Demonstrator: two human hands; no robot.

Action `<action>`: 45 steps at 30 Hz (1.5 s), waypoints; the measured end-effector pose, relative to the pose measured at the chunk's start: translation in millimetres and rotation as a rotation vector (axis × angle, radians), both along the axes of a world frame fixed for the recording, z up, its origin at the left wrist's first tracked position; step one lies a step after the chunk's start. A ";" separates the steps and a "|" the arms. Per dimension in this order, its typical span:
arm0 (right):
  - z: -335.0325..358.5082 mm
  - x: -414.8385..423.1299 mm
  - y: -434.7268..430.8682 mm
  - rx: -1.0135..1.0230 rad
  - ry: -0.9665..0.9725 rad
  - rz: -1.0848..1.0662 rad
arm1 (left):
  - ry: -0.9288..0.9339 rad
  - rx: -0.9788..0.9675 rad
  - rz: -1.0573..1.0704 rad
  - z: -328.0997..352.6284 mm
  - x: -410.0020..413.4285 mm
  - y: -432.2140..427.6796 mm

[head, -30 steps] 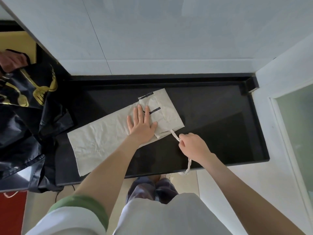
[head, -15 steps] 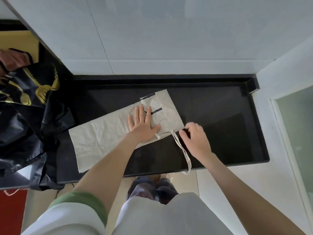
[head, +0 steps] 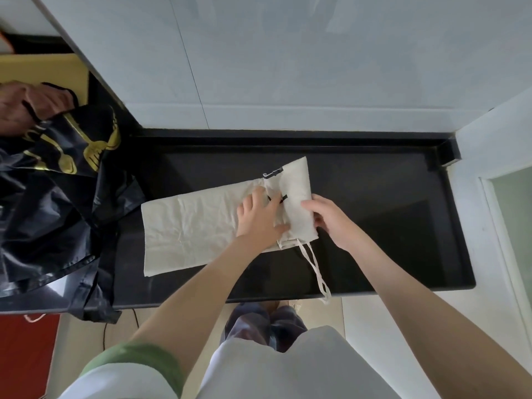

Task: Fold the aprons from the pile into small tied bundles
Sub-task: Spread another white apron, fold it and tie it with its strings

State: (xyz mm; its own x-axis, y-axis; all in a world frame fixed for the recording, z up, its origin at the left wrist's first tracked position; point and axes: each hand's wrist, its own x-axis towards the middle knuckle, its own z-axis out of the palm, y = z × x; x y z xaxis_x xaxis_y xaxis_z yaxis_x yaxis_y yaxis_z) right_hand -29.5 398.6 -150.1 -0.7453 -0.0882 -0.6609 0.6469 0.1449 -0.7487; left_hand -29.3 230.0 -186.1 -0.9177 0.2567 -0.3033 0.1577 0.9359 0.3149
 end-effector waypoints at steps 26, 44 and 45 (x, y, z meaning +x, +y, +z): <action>-23.8 3.8 -109.2 0.652 0.503 0.502 | -0.547 0.951 0.985 15.8 38.3 -87.2; -46.1 5.9 -138.9 0.876 0.459 0.630 | -0.301 0.570 0.861 11.7 15.4 -96.0; -43.3 6.2 -138.5 0.820 0.453 0.504 | -0.315 0.511 0.834 12.3 13.6 -95.5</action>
